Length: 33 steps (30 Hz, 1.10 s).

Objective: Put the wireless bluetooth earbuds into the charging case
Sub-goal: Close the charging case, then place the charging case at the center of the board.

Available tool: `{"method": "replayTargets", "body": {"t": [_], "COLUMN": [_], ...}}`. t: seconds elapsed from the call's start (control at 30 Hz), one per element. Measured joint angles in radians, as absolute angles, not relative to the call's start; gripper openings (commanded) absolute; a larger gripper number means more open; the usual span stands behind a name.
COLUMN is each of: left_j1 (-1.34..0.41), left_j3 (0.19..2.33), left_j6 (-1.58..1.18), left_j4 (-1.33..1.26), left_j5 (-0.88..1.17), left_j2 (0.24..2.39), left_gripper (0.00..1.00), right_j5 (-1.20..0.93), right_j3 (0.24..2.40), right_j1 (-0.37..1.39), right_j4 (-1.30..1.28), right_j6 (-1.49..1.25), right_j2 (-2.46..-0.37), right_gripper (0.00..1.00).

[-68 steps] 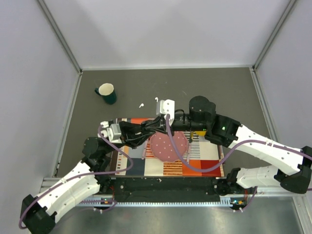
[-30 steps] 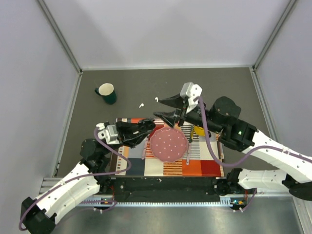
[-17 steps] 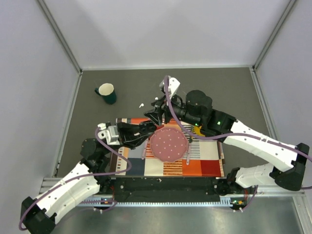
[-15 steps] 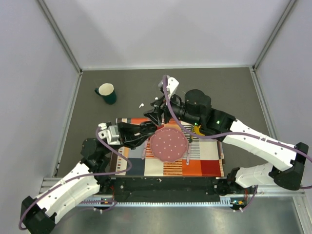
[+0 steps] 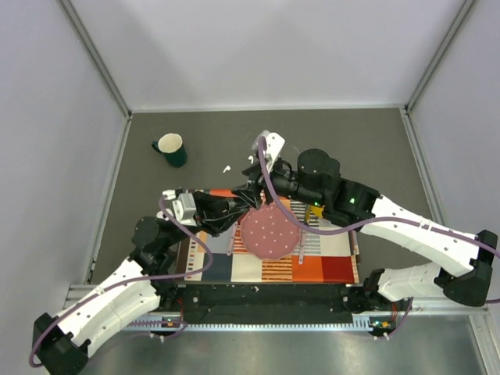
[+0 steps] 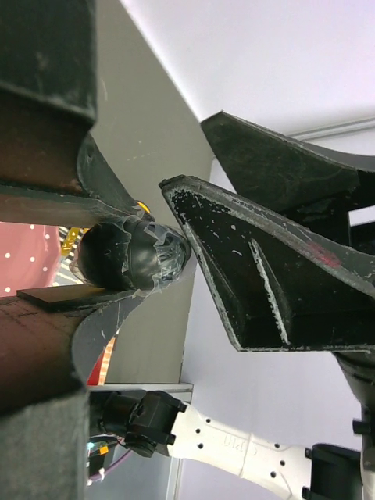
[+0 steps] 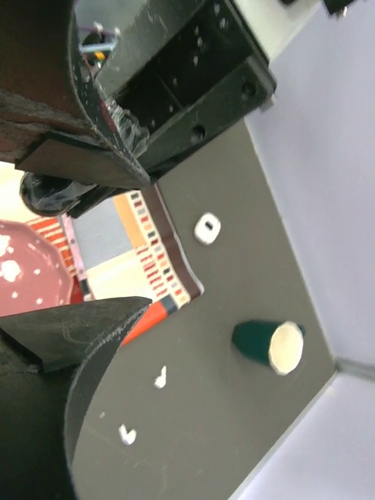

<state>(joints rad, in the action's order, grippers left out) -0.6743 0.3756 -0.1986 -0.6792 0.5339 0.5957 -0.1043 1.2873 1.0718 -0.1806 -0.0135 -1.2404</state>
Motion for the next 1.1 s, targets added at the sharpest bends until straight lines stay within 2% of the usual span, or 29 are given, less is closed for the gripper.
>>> {"method": "replayTargets", "body": {"t": [0.13,0.27,0.47,0.63,0.8,1.1], "left_j1": [-0.674,-0.673,-0.625,-0.541,-0.511,-0.511], "left_j3": [0.418,0.508,0.658,0.714,0.869,1.203], "left_j6": [-0.216,-0.238,-0.350,-0.501,-0.593,-0.723], "left_j4": [-0.592,-0.471,-0.380,-0.362,-0.310,-0.312], "left_j5": [0.489,0.447,0.427,0.444,0.480,0.547], "left_j2": [0.612,0.660,0.839,1.064,1.340,1.803], "left_gripper": [0.00,0.00,0.00,0.00,0.00,0.00], "right_j5": [0.064,0.204,0.240,0.253,0.261,0.256], "right_j3": [1.257,1.222,1.147,1.083,1.052,1.052], "right_j1": [1.076,1.050,0.897,0.834,0.781,0.750], "right_j4": [-0.160,-0.148,-0.160,-0.185,-0.205,-0.257], "right_j6": [-0.036,-0.084,-0.232,-0.295,-0.297,-0.247], "right_j2": [-1.225,-1.191,-1.103,-0.975,-0.855,-0.818], "right_gripper": [0.71,0.73,0.74,0.76,0.78,0.80]}}
